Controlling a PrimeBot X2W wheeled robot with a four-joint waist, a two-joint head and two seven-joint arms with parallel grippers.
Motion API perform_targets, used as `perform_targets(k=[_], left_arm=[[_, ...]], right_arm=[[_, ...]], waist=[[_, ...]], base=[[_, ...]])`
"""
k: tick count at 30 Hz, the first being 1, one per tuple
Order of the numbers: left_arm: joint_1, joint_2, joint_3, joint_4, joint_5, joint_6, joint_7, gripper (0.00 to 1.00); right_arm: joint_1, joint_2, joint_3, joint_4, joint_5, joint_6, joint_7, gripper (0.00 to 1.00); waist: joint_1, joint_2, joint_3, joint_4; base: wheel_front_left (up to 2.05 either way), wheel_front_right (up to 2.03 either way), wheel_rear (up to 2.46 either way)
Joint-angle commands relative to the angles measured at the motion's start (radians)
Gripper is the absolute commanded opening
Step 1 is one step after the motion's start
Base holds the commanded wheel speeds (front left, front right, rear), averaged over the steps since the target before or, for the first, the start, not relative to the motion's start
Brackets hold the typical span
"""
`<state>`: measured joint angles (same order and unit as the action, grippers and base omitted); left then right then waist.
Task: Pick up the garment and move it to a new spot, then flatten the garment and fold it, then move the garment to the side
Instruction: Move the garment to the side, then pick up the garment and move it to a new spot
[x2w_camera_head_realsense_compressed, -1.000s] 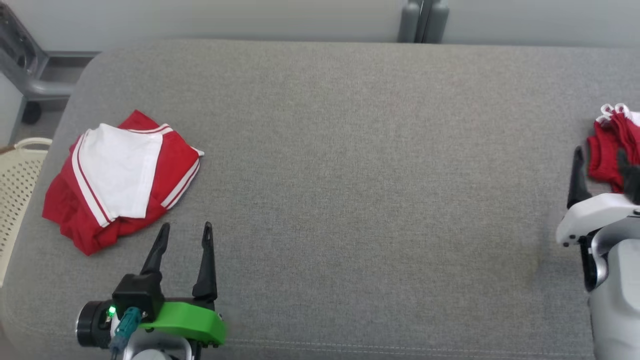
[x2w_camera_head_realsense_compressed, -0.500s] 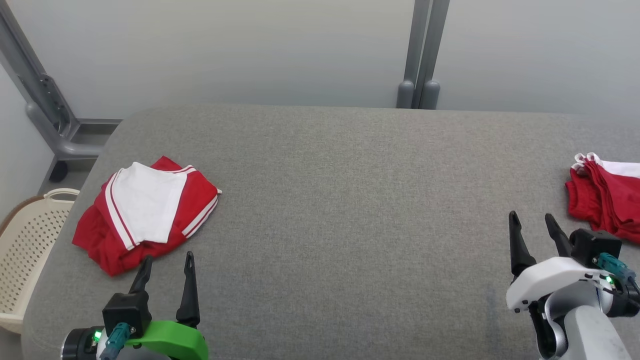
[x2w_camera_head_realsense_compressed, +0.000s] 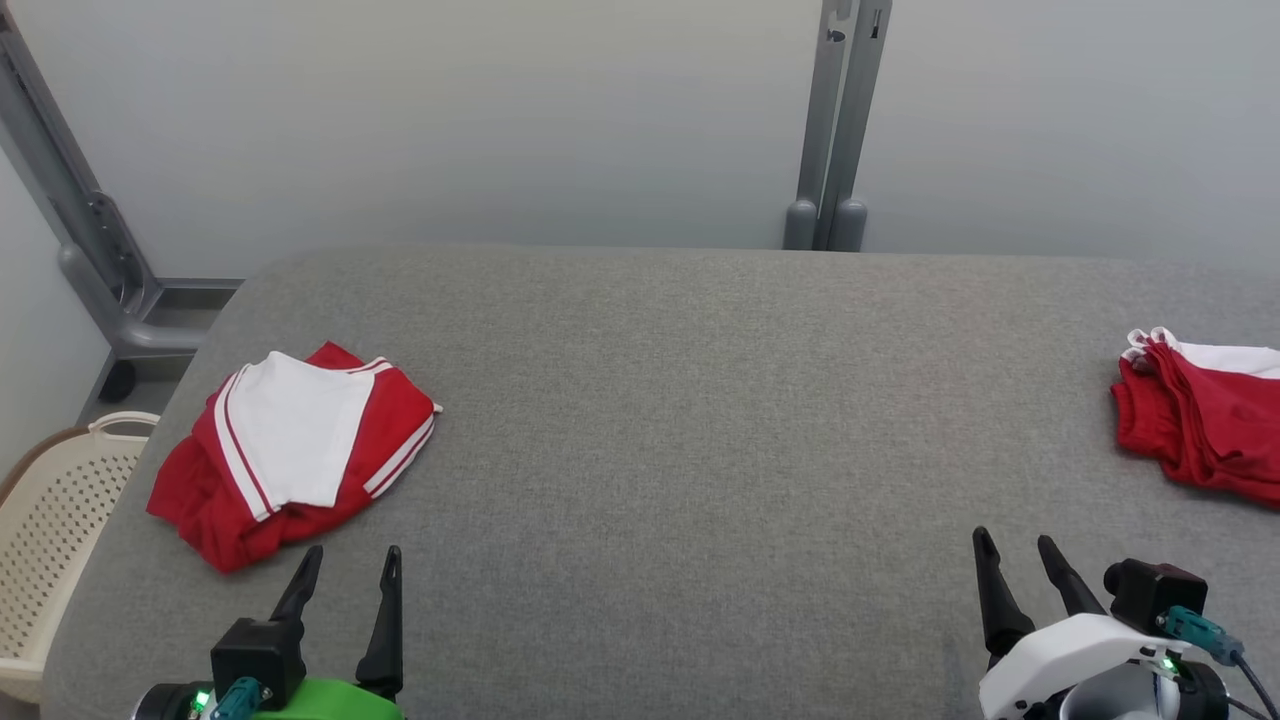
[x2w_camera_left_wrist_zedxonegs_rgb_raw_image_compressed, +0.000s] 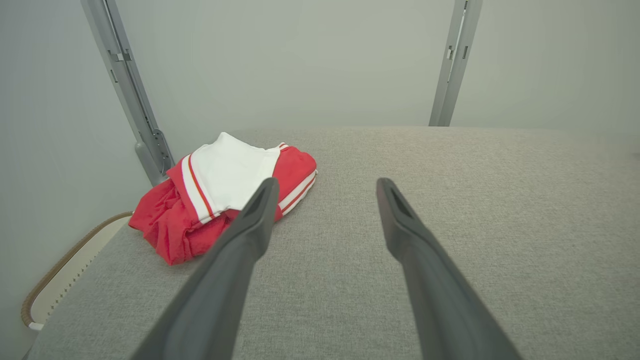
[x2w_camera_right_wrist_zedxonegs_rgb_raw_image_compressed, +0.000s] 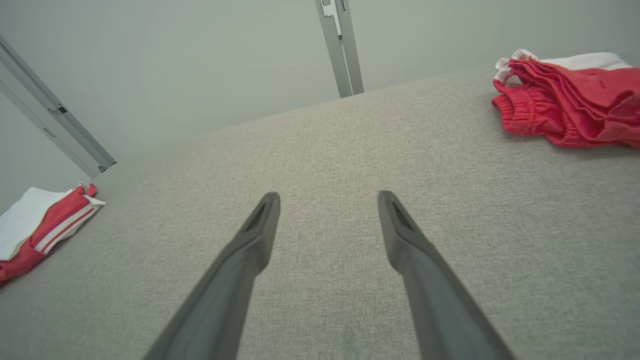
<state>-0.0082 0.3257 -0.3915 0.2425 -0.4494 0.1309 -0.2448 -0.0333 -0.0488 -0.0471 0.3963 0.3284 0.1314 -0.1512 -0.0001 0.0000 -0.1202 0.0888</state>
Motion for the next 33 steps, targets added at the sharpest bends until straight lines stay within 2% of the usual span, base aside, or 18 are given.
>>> perform_targets(k=[1,9,19,25,33], left_arm=[[0.016,0.005,0.002,-0.002,-0.007,0.0,-0.005,1.0],[0.015,-0.01,0.005,-0.002,-0.009,0.012,-0.012,1.0],[0.021,-0.001,-0.005,-0.006,0.0,0.028,0.003,1.0],[0.029,0.01,-0.001,-0.018,0.0,0.044,0.005,1.0],[0.036,0.029,0.008,-0.029,-0.004,0.062,0.014,1.0]], right_arm=[[0.01,-0.004,0.003,0.002,0.008,-0.001,-0.006,1.0],[-0.006,-0.003,0.004,-0.002,0.002,-0.001,-0.008,1.0],[-0.001,-0.003,0.02,0.004,0.01,-0.001,-0.008,1.0],[-0.005,-0.003,0.041,0.001,0.015,-0.001,-0.008,1.0],[-0.019,-0.003,0.097,0.012,0.042,-0.001,-0.02,1.0]], waist=[[0.0001,0.0,-0.001,-0.007],[0.0001,0.0,0.005,-0.016],[0.0001,0.0,0.005,0.018],[0.0001,0.0,0.007,0.069],[0.0001,0.0,0.007,0.18]], base=[[0.0,0.0,0.0],[0.0,0.0,0.0],[0.0,0.0,0.0],[0.0,0.0,0.0],[0.0,0.0,0.0]])
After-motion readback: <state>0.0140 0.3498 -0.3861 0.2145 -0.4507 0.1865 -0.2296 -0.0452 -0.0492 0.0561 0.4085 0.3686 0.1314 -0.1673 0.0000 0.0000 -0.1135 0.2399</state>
